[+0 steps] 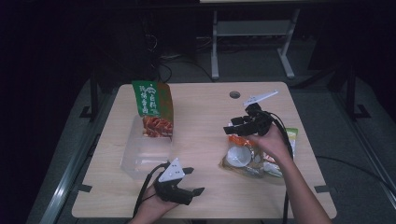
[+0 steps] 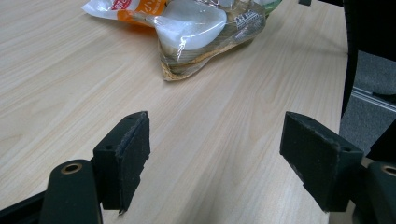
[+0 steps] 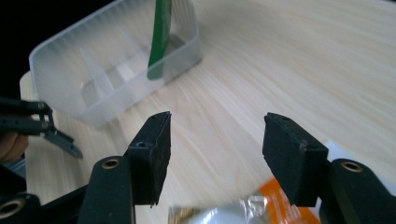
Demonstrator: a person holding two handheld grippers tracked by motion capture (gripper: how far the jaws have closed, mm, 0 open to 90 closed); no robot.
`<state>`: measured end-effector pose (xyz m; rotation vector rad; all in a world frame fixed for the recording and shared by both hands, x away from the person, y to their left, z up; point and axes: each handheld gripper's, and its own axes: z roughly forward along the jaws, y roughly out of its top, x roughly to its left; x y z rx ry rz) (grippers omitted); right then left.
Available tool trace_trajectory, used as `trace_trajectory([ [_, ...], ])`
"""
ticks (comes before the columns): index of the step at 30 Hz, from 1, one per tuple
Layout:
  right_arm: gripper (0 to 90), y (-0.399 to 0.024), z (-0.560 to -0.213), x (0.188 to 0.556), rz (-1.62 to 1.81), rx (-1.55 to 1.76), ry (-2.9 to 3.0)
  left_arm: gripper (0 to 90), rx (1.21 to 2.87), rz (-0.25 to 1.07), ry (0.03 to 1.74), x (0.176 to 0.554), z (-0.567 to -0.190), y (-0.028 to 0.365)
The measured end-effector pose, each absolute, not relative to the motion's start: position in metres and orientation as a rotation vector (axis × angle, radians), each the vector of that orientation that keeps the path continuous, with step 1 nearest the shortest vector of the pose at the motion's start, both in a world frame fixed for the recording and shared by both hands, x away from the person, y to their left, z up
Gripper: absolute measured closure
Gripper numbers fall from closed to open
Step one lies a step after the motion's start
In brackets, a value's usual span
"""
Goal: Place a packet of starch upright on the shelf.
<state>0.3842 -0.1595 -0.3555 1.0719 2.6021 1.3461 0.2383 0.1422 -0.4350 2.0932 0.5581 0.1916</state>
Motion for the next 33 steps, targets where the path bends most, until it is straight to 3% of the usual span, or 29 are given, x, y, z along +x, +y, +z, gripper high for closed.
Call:
trace_trajectory([
  [33,45.2,-0.242,-0.373,0.349,1.173,1.255,2.546,24.2,2.093,0.182,0.574,0.238,-0.436,0.141],
])
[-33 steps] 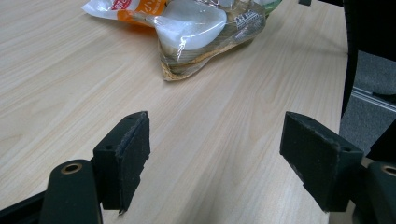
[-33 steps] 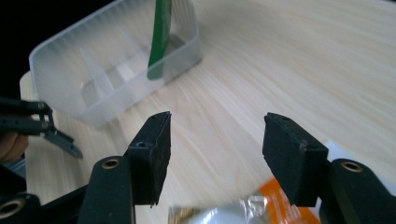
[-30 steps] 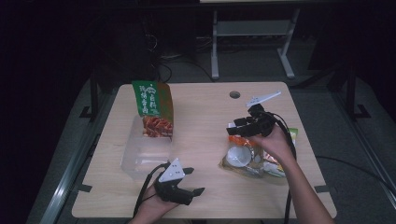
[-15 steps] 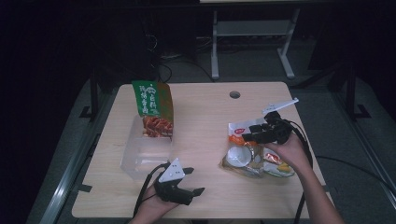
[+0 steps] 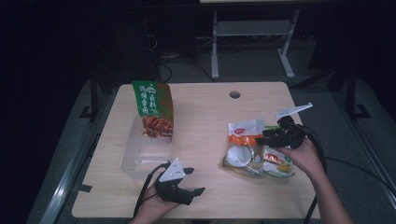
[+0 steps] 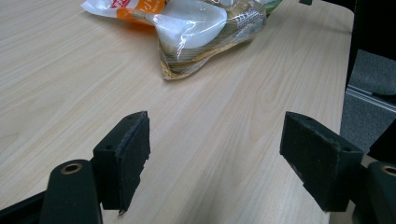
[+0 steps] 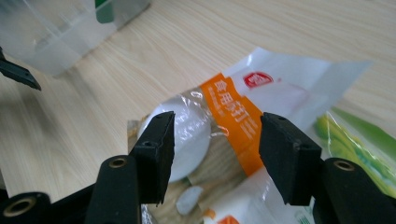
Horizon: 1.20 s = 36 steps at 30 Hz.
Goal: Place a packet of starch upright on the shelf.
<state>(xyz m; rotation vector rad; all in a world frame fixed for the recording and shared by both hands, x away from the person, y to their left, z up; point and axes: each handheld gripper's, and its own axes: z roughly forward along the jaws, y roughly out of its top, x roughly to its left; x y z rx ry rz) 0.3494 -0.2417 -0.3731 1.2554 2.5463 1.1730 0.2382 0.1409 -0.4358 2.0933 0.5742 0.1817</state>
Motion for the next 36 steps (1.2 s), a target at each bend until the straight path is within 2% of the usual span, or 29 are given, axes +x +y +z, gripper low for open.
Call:
trace_trajectory([
  [11,45.2,-0.258,-0.387,0.351,1.133,1.328,2.526,24.2,2.097,0.180,0.566,0.236,-0.436,0.140],
  [21,49.7,-0.247,-0.404,0.371,1.109,1.381,2.549,24.2,2.097,0.176,0.567,0.237,-0.437,0.139],
  [28,59.2,-0.235,-0.411,0.382,1.106,1.391,2.563,24.2,2.095,0.176,0.567,0.237,-0.437,0.139],
  [33,76.9,-0.227,-0.414,0.384,1.083,1.364,2.572,24.2,2.093,0.175,0.570,0.238,-0.436,0.140],
  [36,81.0,-0.224,-0.414,0.384,1.099,1.363,2.587,24.2,2.093,0.175,0.571,0.238,-0.436,0.140],
])
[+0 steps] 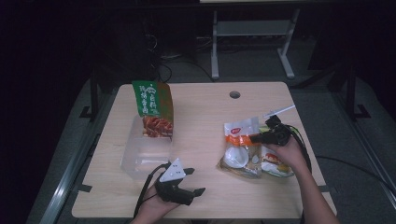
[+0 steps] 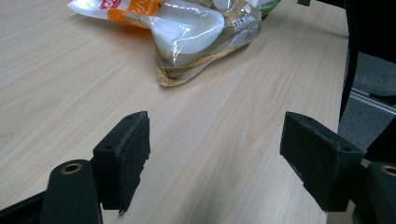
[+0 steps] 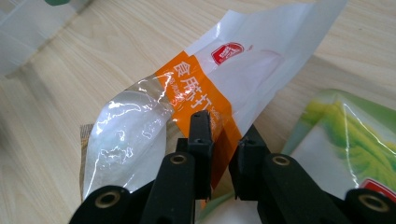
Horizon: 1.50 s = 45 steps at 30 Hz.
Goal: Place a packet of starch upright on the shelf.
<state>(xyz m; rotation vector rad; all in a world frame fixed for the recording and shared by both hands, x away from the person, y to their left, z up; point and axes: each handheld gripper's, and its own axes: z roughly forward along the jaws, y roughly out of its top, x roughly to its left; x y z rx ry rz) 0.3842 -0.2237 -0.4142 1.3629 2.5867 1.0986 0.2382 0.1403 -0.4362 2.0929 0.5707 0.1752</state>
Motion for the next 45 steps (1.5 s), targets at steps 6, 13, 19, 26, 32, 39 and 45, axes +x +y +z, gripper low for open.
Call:
trace_trajectory([
  [6,89.1,-0.218,-0.407,0.381,1.147,1.327,2.597,24.1,2.091,0.177,0.576,0.239,-0.436,0.140],
  [13,89.8,-0.211,-0.392,0.367,1.216,1.230,2.583,24.2,2.090,0.177,0.575,0.240,-0.437,0.138],
  [19,89.9,-0.210,-0.384,0.350,1.295,1.111,2.551,24.8,2.061,0.149,0.596,0.243,-0.436,0.133],
  [26,90.0,-0.208,-0.379,0.331,1.372,0.996,2.522,24.9,2.061,0.151,0.592,0.252,-0.433,0.121],
  [32,90.0,-0.204,-0.378,0.318,1.422,0.913,2.492,29.6,2.049,0.129,0.619,0.271,-0.434,0.109],
  [39,90.0,-0.201,-0.378,0.309,1.467,0.846,2.451,30.6,2.042,0.140,0.669,0.289,-0.440,0.100],
  [45,90.0,-0.196,-0.378,0.304,1.520,0.790,2.442,36.5,2.013,0.106,0.708,0.302,-0.441,0.095],
])
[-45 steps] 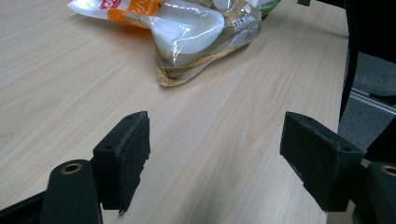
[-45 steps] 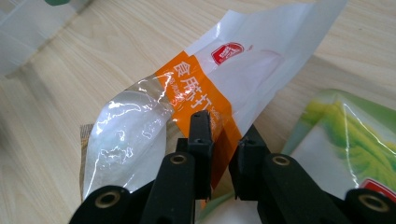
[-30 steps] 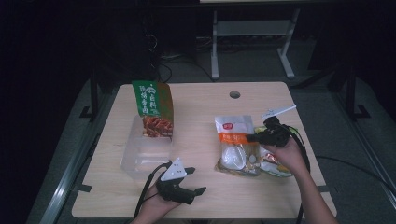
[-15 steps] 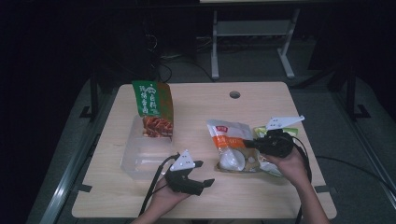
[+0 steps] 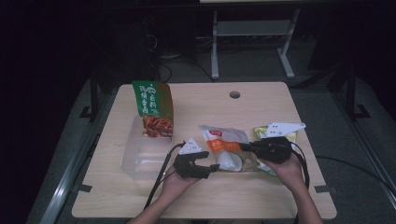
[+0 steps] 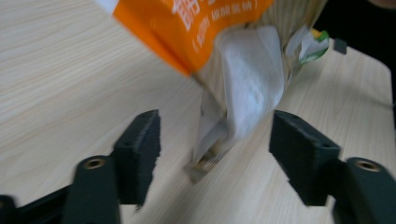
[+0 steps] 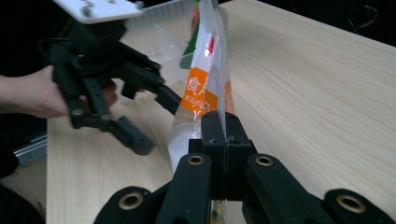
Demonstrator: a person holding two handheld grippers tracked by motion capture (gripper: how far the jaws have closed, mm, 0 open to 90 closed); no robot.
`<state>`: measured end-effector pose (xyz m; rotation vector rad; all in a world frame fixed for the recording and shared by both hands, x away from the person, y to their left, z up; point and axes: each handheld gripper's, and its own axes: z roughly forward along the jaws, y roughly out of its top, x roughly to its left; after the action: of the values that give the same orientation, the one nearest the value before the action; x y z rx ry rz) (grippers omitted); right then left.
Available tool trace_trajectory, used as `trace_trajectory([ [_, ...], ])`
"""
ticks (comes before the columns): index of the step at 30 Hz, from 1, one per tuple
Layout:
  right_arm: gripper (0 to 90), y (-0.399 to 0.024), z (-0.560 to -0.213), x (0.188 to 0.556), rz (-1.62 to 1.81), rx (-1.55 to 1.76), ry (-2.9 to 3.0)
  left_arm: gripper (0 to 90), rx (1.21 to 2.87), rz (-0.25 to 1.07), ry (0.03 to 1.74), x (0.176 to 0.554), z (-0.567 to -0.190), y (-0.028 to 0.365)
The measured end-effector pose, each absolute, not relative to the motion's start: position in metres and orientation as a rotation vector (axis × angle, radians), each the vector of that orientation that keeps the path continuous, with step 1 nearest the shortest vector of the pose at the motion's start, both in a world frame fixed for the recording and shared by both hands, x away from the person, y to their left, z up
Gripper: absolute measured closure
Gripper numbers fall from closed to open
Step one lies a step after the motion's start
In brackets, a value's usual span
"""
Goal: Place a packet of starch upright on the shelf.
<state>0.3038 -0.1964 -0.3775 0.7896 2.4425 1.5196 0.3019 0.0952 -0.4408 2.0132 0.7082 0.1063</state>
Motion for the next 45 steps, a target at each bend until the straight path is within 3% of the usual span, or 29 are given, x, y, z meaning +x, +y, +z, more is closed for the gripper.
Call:
trace_trajectory([
  [10,90.0,-0.187,-0.380,0.301,1.549,0.741,2.464,82.2,1.971,0.015,0.703,0.309,-0.443,0.093],
  [13,90.0,-0.187,-0.381,0.301,1.540,0.745,2.463,86.5,1.948,0.025,0.718,0.308,-0.441,0.093],
  [26,89.1,-0.193,-0.391,0.306,1.572,0.808,2.478,90.0,1.992,0.131,0.698,0.300,-0.437,0.092],
  [36,75.6,-0.178,-0.397,0.313,1.479,0.855,2.530,90.0,2.005,0.157,0.684,0.297,-0.437,0.092],
  [39,78.6,-0.172,-0.397,0.316,1.488,0.874,2.534,90.0,2.008,0.159,0.681,0.297,-0.437,0.092],
  [43,89.3,-0.166,-0.397,0.315,1.456,0.861,2.527,89.4,2.005,0.156,0.681,0.296,-0.437,0.093],
  [45,89.9,-0.168,-0.397,0.314,1.472,0.869,2.521,83.8,2.001,0.162,0.693,0.292,-0.437,0.096],
])
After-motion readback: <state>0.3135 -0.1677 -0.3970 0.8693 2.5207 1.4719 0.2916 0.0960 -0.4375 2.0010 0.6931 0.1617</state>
